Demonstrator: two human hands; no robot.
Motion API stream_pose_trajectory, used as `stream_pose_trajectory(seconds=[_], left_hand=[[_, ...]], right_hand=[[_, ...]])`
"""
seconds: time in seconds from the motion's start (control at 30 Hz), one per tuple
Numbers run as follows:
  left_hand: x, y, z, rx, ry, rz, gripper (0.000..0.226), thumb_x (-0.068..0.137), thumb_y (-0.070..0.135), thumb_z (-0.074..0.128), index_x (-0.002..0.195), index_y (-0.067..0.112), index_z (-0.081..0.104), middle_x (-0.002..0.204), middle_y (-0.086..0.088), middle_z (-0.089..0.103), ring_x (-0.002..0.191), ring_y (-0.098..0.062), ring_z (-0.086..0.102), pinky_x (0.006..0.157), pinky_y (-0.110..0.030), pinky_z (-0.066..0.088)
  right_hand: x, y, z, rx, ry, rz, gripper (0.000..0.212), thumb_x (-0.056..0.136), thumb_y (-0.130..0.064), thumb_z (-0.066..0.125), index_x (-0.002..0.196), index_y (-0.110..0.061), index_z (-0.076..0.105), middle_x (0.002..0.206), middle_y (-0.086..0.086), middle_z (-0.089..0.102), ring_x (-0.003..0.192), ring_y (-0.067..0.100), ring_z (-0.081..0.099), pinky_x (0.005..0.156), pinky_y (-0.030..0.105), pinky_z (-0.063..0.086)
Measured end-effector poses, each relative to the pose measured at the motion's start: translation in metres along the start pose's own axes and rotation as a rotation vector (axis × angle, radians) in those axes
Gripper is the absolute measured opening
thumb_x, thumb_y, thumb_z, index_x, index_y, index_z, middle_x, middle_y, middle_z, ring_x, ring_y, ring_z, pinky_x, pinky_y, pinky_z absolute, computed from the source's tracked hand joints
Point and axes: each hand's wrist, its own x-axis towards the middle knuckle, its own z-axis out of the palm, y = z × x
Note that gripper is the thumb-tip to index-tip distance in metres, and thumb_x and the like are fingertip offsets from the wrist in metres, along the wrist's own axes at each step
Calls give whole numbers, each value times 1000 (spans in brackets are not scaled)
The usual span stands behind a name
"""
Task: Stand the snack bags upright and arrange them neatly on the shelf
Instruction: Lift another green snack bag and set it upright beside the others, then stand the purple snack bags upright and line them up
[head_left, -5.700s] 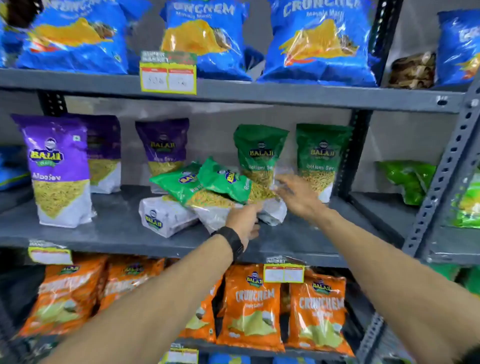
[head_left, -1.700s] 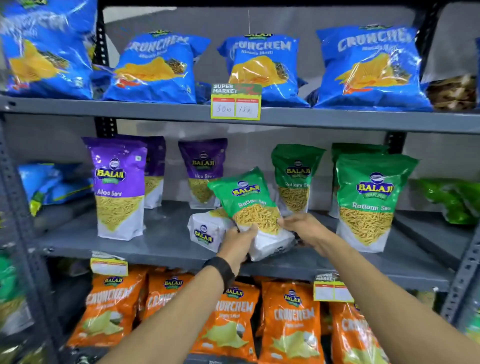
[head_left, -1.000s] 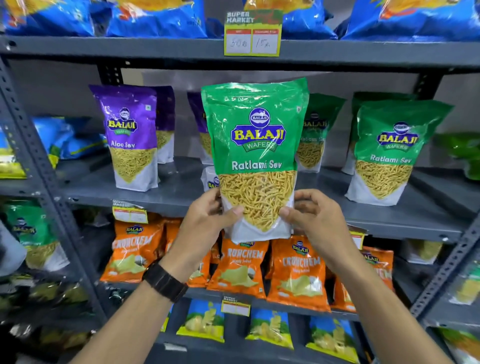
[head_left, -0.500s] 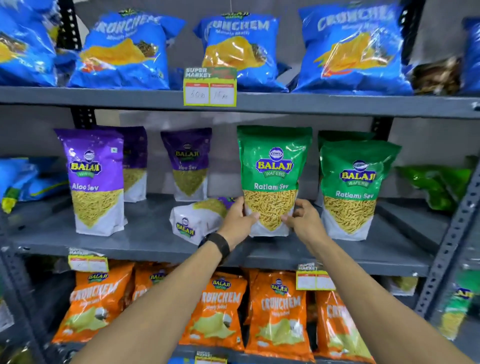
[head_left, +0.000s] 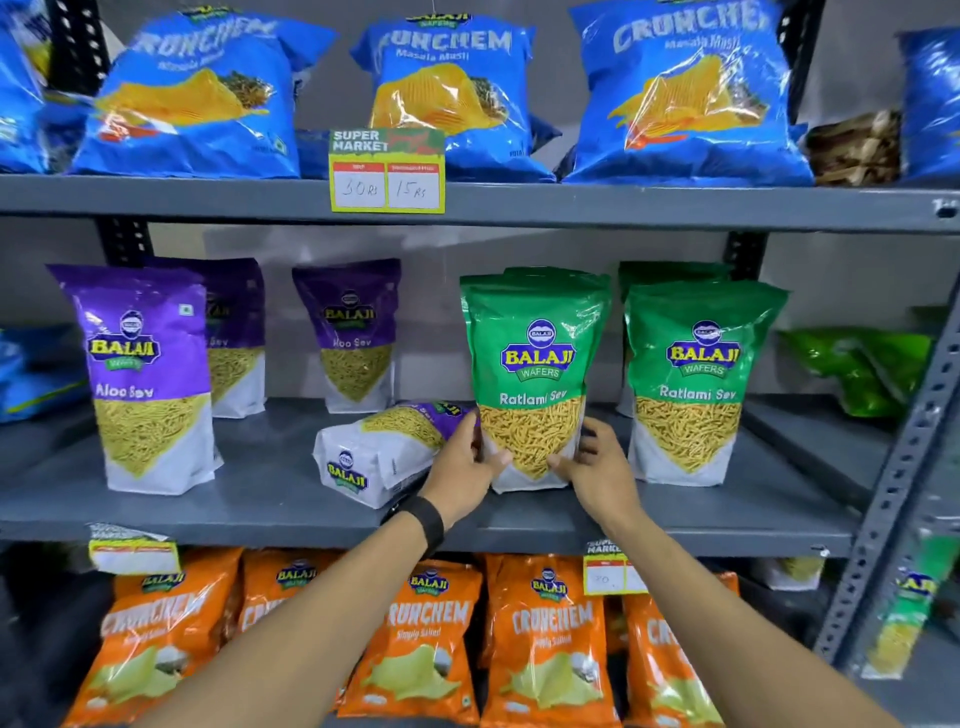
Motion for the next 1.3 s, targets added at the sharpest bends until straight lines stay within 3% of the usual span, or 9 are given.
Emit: stream_pose_trajectory(seconds=[0.13,0.27,0.5,0.73,0.83,0.93,1.03,1.17,1.3], left_hand=[[-13,17,-39,-5,38,-5,76,96,13,69,161,16,30,152,-7,53,142,-22,51,116,-35,44],[-14,25,-105,257,277,85,44,98,20,67,141,18,62,130,2,70,116,-12,66,93,-15,48],[24,-18,-196,353,258,-381,51,95,54,59,120,11,68,123,-8,70,114,-30,66,97,-41,55],[37,-47,-197,-166,-14,-631,48,88,43,67,120,7,69,109,-21,79,104,-38,76,92,-66,58],[14,-21,-184,-270,-90,-615,22,101,24,56,97,7,69,92,-19,78,87,-33,75,78,-47,64],[1,-20,-183,-328,-89,-590,14,100,19,57,90,12,64,84,-13,72,82,-29,70,92,-47,57],[-15,-24,-185,-307,-36,-527,12,97,16,62,95,8,71,92,-12,71,83,-30,67,83,-43,55],[-58,-17,-181,-300,103,-330,27,92,8,70,118,2,75,105,-17,74,77,-26,69,51,-30,54],[-104,-5,-177,-246,170,-118,29,91,11,73,119,20,76,115,-6,81,102,-33,76,80,-40,52]], right_hand=[[-26,-11,5,-178,162,-60,45,82,-39,80,114,-21,53,94,-3,65,91,22,68,81,45,56],[-46,-26,28,-220,84,-140,15,84,-37,73,91,-25,67,83,-10,70,83,13,68,79,42,58],[-48,-71,128,164,-343,281,61,90,-35,74,133,3,54,97,13,64,79,26,67,65,39,59],[-26,-98,159,331,-303,566,53,93,-31,71,137,-7,53,133,20,59,112,44,64,82,50,56],[-26,-99,154,345,-354,581,31,96,-21,68,124,-7,63,110,12,70,100,33,69,84,50,55],[-35,-102,144,334,-381,567,6,98,-11,64,93,-9,66,90,11,68,75,25,66,67,44,57],[-47,-104,135,293,-367,469,5,94,-8,68,98,-8,65,84,10,65,66,22,61,61,35,54],[-72,-106,122,362,-337,274,41,87,7,72,122,-11,61,101,7,73,79,24,68,71,41,58],[-103,-106,112,377,-317,60,63,79,9,79,135,-12,57,114,9,75,100,31,75,76,45,62]])
